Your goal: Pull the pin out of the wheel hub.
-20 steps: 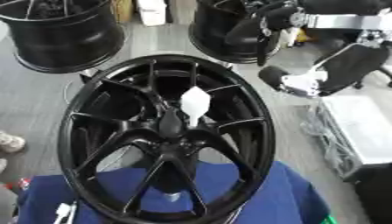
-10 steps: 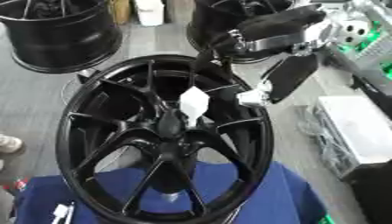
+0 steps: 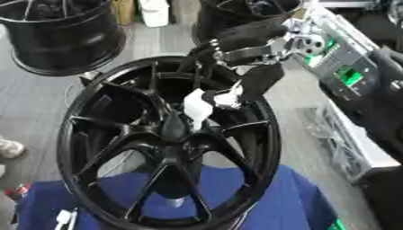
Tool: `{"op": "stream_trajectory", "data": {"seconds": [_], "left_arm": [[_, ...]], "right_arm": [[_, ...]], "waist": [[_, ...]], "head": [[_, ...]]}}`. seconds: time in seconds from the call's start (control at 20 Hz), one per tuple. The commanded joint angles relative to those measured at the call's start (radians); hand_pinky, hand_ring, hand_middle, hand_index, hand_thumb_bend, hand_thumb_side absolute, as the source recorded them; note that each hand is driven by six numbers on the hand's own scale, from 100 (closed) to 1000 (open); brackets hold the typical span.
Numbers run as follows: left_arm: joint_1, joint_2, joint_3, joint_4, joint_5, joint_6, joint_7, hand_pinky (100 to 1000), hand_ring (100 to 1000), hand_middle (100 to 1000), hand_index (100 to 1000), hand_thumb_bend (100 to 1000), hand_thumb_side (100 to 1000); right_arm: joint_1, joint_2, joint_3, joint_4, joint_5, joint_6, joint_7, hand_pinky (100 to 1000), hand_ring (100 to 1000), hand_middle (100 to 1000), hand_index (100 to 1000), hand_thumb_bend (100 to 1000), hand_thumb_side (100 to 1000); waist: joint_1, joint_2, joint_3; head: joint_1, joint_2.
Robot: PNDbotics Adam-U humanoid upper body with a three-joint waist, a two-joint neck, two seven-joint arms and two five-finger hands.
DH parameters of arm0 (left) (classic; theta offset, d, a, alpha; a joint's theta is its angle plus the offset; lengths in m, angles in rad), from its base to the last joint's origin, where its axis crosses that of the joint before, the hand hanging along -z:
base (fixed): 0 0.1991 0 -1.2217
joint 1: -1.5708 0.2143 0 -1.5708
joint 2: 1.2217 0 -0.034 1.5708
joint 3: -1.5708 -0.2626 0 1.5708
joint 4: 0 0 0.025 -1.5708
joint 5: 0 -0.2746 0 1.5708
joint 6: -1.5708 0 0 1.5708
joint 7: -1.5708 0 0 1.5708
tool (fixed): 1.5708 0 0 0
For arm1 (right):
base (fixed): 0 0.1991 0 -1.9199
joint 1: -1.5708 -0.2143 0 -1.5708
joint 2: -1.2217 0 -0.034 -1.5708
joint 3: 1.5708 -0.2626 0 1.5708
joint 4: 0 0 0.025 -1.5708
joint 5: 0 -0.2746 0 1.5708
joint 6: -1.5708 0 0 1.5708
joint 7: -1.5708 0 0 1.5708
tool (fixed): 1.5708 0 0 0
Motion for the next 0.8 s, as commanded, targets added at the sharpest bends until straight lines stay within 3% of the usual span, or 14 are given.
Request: {"op": "stream_trajectory", "data": {"seconds": [0.05,0.8], "left_arm": [[-0.004,0.017,-0.001,-0.012,-0.001,-0.002,-0.003,700,547,518,656,505,637],[-0.008,0.017,-0.002,-0.011,-0.001,-0.004,-0.004,700,547,518,656,505,637]], "right_arm": [[-0.020,-0.004,-0.005,0.012,0.015,-0.115,0.101,781,750,934,976,100,782],[-0.006,0.006,0.005,0.058,0.053,-0.134,0.101,788,764,919,970,100,828]], "waist": [[0.004,-0.016,0.002],[0.007,-0.014,0.008]], "head": [[-0.004,-0.010],[-0.003,-0.007]]}}
